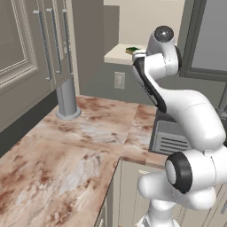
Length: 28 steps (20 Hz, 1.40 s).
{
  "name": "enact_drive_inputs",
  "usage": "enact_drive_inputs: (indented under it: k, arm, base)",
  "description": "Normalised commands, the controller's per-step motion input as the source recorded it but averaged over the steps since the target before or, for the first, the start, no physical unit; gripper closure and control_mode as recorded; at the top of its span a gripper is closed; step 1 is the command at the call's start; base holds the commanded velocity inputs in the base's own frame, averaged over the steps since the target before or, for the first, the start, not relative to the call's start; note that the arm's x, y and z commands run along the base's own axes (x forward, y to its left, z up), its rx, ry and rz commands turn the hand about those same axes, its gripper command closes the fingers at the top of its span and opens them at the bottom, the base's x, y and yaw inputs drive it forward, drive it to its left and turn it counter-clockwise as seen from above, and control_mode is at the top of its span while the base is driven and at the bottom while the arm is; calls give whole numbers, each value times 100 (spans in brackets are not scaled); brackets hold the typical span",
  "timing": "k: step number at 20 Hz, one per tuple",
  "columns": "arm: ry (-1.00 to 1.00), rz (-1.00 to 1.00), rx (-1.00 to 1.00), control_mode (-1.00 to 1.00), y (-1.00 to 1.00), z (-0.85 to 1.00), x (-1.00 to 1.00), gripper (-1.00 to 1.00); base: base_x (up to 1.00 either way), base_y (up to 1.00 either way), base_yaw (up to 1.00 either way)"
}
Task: Pick up the dish brush and sponge from the sink, and place them back in the cabinet, and close the cabinet door.
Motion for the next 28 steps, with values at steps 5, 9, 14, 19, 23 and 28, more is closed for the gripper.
enact_drive_inputs:
  k: [5, 9, 14, 19, 23, 28]
  arm:
    - [7, 1, 0, -100, -3, 0, -65, -100]
    - [8, 0, 2, -100, -5, 0, -65, -100]
    - [10, 0, 3, -100, -2, 0, -68, -100]
    - [9, 3, 4, -100, -6, -3, -73, -100]
    - [5, 6, 7, -100, -3, -12, -71, -100]
    - [5, 7, 4, -100, 0, -13, -56, -100]
  base:
    - [0, 0, 0]
    - [0, 0, 0]
    - [0, 0, 0]
    - [0, 0, 0]
    - [0, 0, 0]
    - [0, 0, 0]
